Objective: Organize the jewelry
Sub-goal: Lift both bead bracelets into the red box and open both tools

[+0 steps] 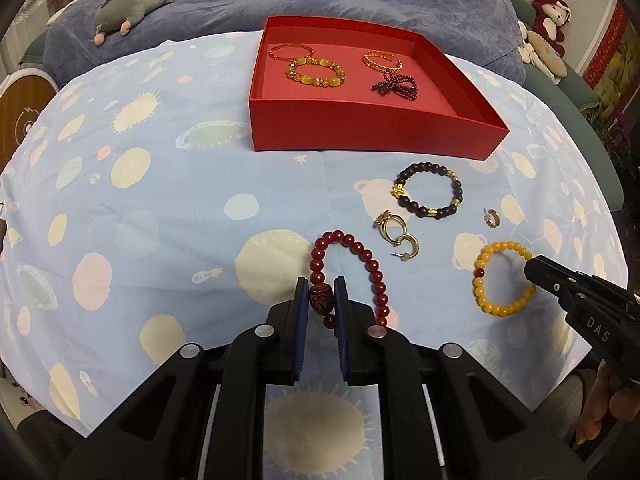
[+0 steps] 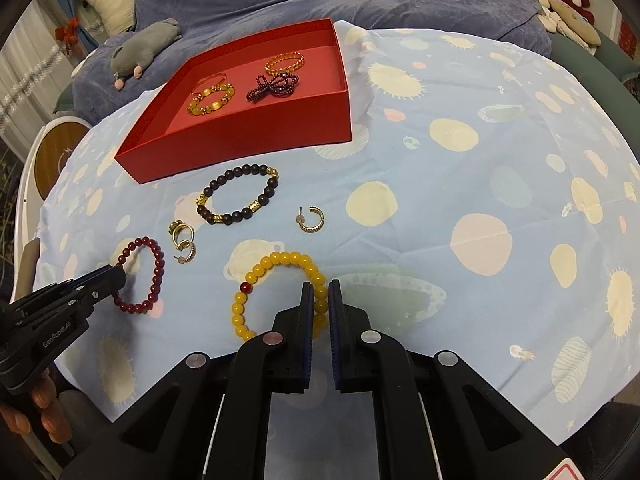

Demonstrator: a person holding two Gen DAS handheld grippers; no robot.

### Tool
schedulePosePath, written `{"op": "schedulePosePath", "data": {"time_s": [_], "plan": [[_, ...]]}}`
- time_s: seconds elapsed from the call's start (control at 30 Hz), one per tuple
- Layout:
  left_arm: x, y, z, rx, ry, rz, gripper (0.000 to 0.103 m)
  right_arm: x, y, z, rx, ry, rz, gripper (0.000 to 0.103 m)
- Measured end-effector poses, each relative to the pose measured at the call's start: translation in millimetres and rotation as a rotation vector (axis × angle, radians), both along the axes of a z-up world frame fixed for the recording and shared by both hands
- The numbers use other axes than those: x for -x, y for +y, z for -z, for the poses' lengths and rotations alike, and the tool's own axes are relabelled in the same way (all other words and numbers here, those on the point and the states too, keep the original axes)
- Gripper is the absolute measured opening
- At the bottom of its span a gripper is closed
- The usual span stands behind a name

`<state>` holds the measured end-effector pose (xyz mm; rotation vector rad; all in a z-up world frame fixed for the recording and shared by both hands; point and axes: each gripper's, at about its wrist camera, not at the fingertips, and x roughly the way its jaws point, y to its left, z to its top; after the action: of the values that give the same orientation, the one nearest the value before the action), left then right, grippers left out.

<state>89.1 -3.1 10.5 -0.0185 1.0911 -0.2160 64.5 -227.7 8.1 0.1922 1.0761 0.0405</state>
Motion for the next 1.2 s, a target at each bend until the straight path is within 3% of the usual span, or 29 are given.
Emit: {"op": "schedulePosePath", "data": {"time_s": [0.47, 0.83, 1.0, 1.13, 1.2], "plan": [[-13, -12, -70, 0.092, -0.062, 0.066, 0.012, -21, 1, -61, -0.042, -0.097, -0.027, 0.007], [-90, -33, -127, 0.194, -0.164, 0.1, 0.012, -100, 18, -110, -0.071, -0.187, -0.097, 0.007], [-129, -33, -125, 0.263, -0.152, 0.078, 0.012, -138, 30, -108, -0.122, -0.185, -0.106, 0.007], [-156, -28, -97, 0.326, -0.088, 0.051, 0.012, -161, 36, -83, -0.16, -0.136, -0.1, 0.007], [-163, -26, -78, 0.315, -0.054, 0.031, 0.012, -168, 35, -66, -0.181, -0.098, -0.091, 0.007]]}}
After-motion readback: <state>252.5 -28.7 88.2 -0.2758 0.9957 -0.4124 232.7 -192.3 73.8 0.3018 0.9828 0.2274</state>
